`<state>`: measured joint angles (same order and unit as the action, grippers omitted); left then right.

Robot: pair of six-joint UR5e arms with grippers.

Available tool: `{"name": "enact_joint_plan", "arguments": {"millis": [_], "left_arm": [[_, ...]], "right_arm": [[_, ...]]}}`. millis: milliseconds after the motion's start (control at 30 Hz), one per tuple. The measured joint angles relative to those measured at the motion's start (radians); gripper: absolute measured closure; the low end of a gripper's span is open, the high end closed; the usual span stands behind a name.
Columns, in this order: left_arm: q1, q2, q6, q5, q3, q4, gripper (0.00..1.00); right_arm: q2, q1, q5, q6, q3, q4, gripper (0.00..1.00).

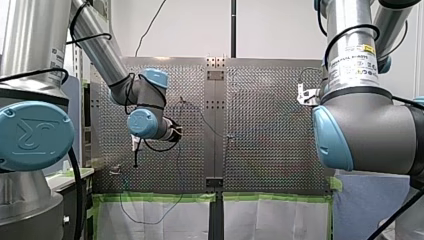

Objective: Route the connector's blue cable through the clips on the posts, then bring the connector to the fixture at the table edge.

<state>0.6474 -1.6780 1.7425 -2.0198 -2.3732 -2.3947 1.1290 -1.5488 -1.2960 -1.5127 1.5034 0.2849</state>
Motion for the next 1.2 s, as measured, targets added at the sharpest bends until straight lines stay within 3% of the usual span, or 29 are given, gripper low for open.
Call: {"name": "enact_joint_plan", "arguments": {"millis": [367,567,867,1200], "left_arm": [[-0.003,0.000,0.000,0.000,0.000,-0.001,0.00],[-0.004,0.000,0.000,-0.001,0.000,-0.002,0.00],[-0.005,0.000,0.000,-0.001,0.000,-0.002,0.00],[-0.006,0.000,0.000,0.000,0.000,-0.002,0.00]], "right_arm": [[-0.001,0.036,0.094,-0.006,-0.001,0.020,1.00],[-0.004,0.054,0.127,-0.015,-0.001,0.024,1.00],[-0.010,0.074,0.143,-0.019,-0.001,0.030,1.00],[-0.014,0.074,0.169,-0.021,-0.001,0.056,1.00]]}}
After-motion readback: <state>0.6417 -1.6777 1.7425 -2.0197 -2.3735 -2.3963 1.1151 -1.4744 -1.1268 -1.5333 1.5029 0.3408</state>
